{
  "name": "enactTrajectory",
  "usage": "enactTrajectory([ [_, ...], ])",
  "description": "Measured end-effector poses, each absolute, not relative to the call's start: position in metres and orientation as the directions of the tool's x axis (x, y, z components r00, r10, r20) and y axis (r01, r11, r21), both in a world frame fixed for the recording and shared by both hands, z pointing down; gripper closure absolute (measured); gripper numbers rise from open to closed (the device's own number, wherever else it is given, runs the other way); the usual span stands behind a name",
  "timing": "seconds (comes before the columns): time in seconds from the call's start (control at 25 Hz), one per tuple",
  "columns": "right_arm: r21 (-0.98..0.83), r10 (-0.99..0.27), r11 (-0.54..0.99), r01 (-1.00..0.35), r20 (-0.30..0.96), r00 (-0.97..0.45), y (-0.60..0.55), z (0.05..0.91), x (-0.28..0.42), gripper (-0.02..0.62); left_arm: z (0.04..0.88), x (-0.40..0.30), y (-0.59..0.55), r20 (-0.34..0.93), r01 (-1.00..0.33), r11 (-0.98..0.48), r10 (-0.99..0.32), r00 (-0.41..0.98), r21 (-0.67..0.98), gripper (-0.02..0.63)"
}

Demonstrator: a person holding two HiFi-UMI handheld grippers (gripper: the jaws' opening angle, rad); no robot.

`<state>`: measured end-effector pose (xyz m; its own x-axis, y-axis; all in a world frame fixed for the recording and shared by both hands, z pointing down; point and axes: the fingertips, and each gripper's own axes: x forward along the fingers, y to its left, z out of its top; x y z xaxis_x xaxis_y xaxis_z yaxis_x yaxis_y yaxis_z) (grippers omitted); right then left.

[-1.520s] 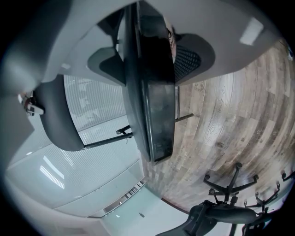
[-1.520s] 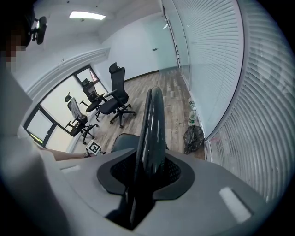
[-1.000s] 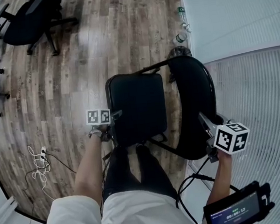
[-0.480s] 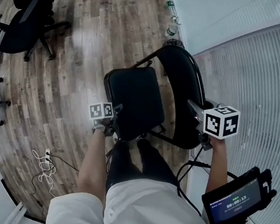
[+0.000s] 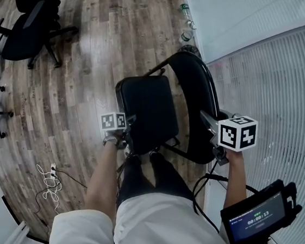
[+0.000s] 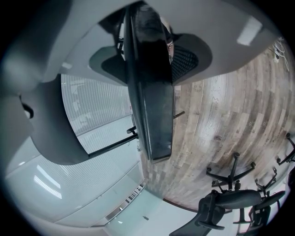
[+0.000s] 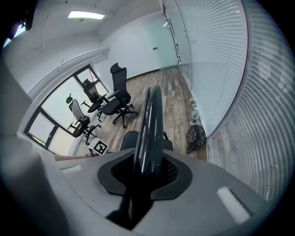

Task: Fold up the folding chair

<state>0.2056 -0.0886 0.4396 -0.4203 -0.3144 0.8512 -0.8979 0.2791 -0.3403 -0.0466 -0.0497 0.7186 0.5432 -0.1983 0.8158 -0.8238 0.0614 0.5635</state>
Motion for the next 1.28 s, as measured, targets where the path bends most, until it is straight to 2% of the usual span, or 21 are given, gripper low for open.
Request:
enactTrajectory([
  [0.28, -0.458, -0.312, 0.224, -0.86, 0.803, -0.508, -0.082, 0.43, 0.195, 0.514, 0.706, -0.04, -0.048, 0.817, -0.828, 0.044, -0.202, 0.541, 0.559, 0.33],
  [0.64, -0.434, -0.319, 0.233, -0.871, 0.811, -0.49, -0.083, 0.42, 0.185, 0.522, 0.689, -0.027, -0.052, 0.813, -0.824, 0.04, -0.198, 0.547, 0.564, 0.331],
  [1.0, -0.507, -0.333, 0.2, -0.838, 0.769, -0.545, -0.086, 0.407, 0.168, 0.492, 0.669, -0.01, -0.059, 0.805, -0.818, 0.019, -0.191, 0.562, 0.576, 0.333],
  [1.28, -0.457, -0.344, 0.232, -0.859, 0.787, -0.512, -0.083, 0.411, 0.171, 0.492, 0.665, 0.006, -0.06, 0.795, -0.812, -0.022, -0.189, 0.576, 0.583, 0.334],
])
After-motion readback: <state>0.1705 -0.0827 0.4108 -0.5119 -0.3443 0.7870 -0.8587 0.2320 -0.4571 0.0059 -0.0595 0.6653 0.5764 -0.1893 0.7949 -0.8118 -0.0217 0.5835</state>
